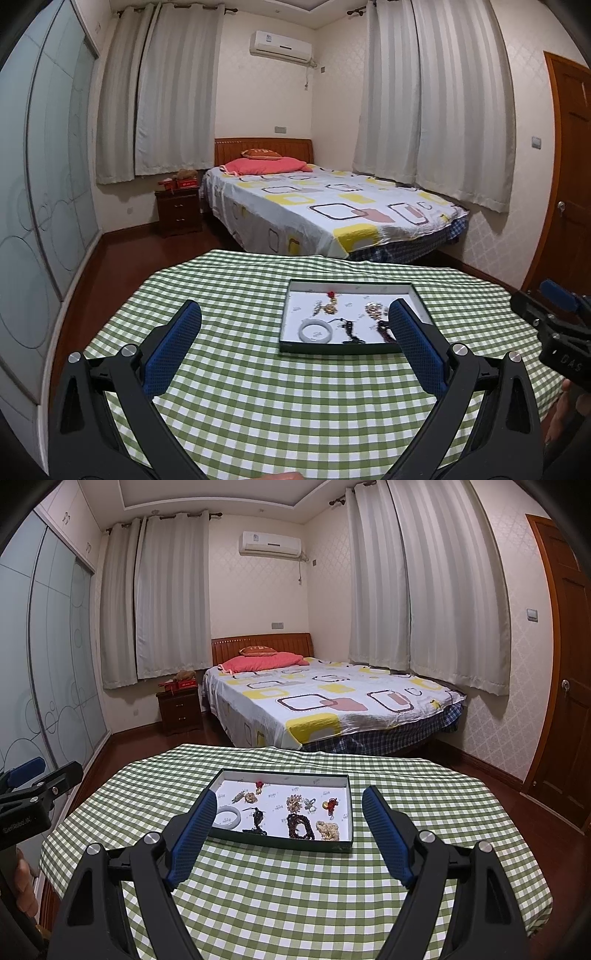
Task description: Organize jewelry
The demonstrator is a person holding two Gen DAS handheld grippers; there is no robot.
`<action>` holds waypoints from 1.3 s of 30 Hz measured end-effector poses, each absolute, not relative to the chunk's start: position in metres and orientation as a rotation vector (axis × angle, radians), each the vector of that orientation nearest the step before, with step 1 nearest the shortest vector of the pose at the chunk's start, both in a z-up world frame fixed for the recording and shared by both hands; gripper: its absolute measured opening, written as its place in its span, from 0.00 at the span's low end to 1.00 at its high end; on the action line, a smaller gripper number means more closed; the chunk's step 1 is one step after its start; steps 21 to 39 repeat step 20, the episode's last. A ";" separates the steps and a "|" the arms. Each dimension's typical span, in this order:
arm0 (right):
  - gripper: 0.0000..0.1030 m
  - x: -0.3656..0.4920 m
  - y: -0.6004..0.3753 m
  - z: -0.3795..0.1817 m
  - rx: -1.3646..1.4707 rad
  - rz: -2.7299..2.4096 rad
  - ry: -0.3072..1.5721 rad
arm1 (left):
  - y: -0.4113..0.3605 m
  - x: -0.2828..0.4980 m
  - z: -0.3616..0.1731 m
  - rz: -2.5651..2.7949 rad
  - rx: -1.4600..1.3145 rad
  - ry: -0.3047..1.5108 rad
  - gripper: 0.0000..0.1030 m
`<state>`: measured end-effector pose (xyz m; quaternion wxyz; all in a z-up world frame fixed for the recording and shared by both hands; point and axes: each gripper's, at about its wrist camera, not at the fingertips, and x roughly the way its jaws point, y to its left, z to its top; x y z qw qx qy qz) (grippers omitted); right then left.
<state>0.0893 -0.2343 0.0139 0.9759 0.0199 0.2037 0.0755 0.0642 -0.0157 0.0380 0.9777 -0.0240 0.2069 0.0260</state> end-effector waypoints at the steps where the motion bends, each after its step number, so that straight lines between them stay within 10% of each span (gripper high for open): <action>1: 0.76 0.091 -0.234 0.013 0.040 0.152 0.411 | -0.015 0.065 0.037 0.051 -0.058 0.418 0.96; 39: 0.76 0.113 -0.246 -0.007 0.056 0.143 0.465 | -0.004 0.103 -0.003 0.058 -0.060 0.554 0.96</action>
